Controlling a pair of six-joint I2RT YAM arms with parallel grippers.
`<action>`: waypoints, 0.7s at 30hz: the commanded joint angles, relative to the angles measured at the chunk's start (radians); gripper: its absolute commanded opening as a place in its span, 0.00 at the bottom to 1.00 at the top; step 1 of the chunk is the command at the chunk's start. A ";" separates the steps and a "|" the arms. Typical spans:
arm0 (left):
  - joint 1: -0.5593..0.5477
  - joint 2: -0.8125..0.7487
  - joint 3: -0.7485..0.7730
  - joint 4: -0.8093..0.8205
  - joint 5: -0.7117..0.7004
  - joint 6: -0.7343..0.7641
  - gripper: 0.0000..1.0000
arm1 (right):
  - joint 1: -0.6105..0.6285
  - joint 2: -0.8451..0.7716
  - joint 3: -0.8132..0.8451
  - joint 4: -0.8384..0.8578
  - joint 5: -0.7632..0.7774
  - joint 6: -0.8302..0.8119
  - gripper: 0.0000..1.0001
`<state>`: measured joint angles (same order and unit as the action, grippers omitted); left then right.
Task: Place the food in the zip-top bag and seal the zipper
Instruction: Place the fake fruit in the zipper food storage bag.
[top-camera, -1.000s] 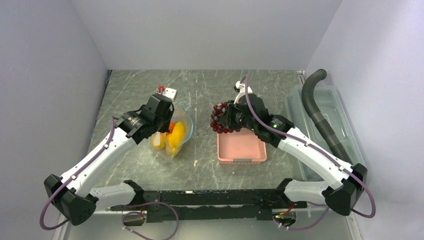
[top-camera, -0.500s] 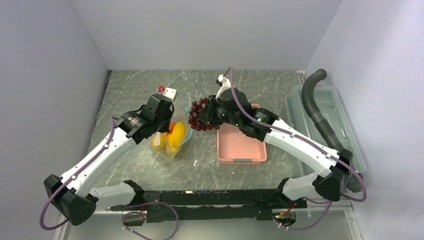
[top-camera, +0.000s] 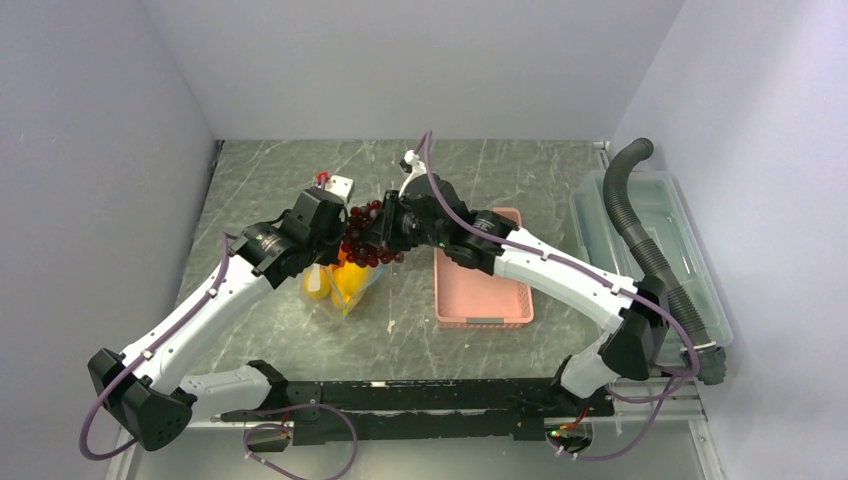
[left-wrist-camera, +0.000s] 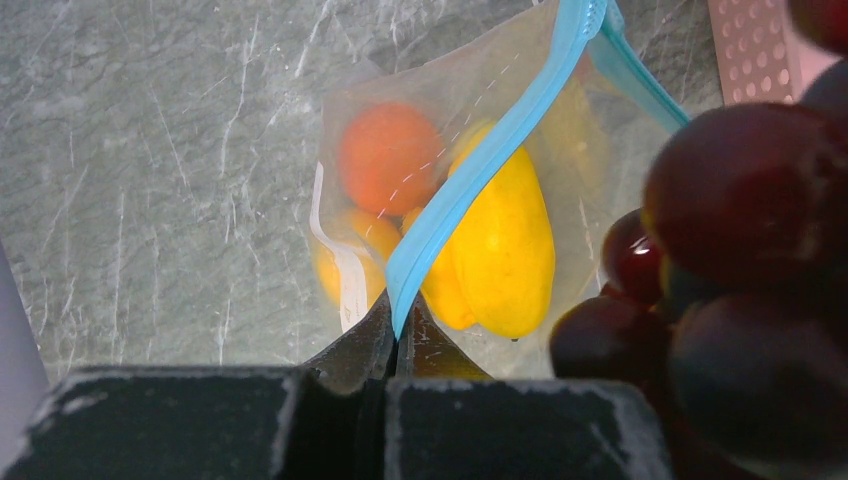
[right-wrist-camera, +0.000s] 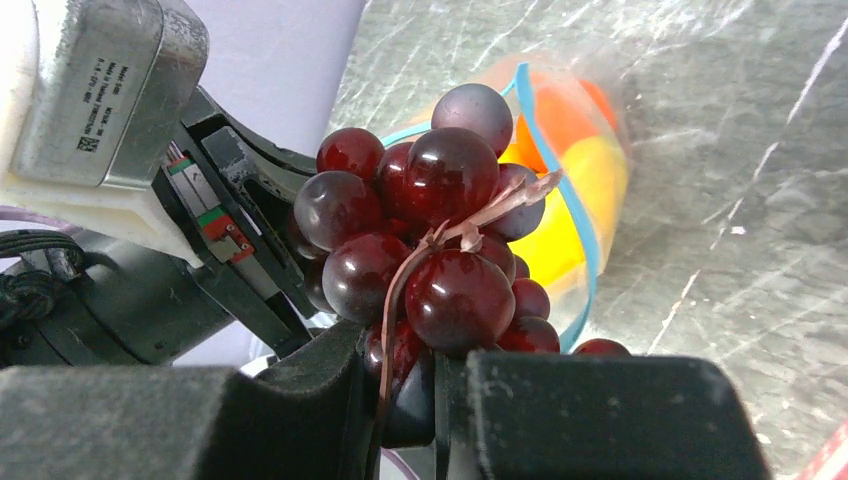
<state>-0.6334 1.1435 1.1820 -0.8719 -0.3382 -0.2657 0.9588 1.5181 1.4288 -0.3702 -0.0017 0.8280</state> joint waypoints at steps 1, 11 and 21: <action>0.002 -0.004 0.003 0.032 -0.008 0.008 0.00 | 0.012 0.010 0.056 0.106 -0.033 0.072 0.00; 0.001 -0.007 0.003 0.030 -0.016 0.006 0.00 | 0.026 0.052 0.018 0.152 0.041 0.172 0.00; 0.002 -0.010 0.004 0.030 -0.023 0.005 0.00 | 0.041 0.124 -0.030 0.179 0.072 0.207 0.00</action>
<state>-0.6334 1.1435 1.1820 -0.8722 -0.3470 -0.2665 0.9840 1.6146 1.4052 -0.2726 0.0475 1.0054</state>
